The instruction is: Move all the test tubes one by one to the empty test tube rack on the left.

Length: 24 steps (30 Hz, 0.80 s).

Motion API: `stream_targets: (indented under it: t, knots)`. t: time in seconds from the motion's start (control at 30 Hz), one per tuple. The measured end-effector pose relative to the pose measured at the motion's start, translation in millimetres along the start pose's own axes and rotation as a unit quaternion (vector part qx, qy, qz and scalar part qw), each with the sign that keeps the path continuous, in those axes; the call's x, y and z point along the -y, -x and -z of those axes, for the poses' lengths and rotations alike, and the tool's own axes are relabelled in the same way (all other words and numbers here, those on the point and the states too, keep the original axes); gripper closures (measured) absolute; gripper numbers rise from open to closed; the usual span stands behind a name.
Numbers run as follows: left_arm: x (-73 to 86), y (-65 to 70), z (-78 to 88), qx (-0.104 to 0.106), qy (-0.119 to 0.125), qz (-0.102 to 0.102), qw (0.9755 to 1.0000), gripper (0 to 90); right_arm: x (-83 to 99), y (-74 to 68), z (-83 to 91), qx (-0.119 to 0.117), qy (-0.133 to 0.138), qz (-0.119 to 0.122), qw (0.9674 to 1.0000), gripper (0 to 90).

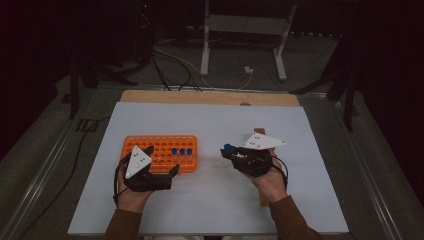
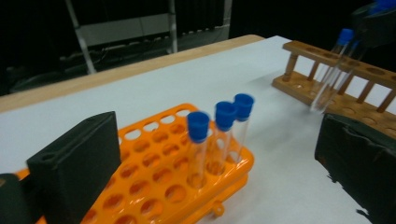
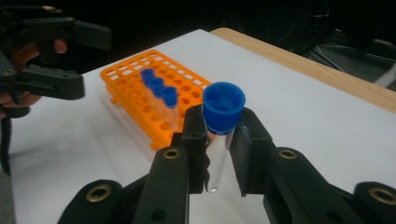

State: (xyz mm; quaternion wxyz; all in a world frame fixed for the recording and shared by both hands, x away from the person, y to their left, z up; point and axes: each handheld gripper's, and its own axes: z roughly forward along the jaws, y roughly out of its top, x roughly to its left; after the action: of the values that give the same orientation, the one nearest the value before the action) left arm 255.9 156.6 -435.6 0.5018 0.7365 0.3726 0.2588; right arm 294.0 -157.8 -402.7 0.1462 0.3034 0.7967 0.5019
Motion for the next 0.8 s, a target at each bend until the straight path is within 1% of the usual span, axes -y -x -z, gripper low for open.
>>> stream_targets:
  t: [0.07,0.2,0.37,0.5,0.57,0.67,0.77,0.8]
  knots:
    - [-2.1,3.5,-0.7,0.004,0.003,-0.004,1.0000,2.2,-1.0,-3.6,-3.7,-0.010,-0.001,-0.001,1.0000,76.9]
    - [-4.9,8.0,-2.6,0.013,0.005,-0.007,0.9999,2.2,-3.2,-10.7,-10.5,-0.020,-0.004,0.004,0.9998,76.9]
    - [-5.4,11.4,-4.7,0.025,0.003,-0.010,0.9996,4.2,-4.9,-19.0,-18.1,-0.036,-0.006,0.003,0.9993,76.9]
    - [-5.5,15.1,-6.3,0.035,-0.001,-0.014,0.9993,5.8,-5.4,-27.0,-25.9,-0.048,-0.010,0.007,0.9988,76.9]
    - [-5.2,16.5,-6.8,0.040,-0.001,-0.017,0.9991,8.5,-6.2,-31.0,-29.2,-0.053,-0.011,0.010,0.9985,76.9]
    - [-4.7,18.4,-8.0,0.051,-0.004,-0.022,0.9985,15.6,-6.9,-37.6,-34.0,-0.062,-0.013,0.013,0.9979,76.9]
    - [-4.1,21.9,-9.7,0.058,-0.009,-0.031,0.9978,18.7,-7.4,-44.3,-38.8,-0.069,-0.015,0.013,0.9974,76.9]
    - [-3.9,22.9,-9.8,0.063,-0.008,-0.034,0.9974,23.0,-7.8,-46.0,-40.3,-0.071,-0.014,0.013,0.9973,76.9]
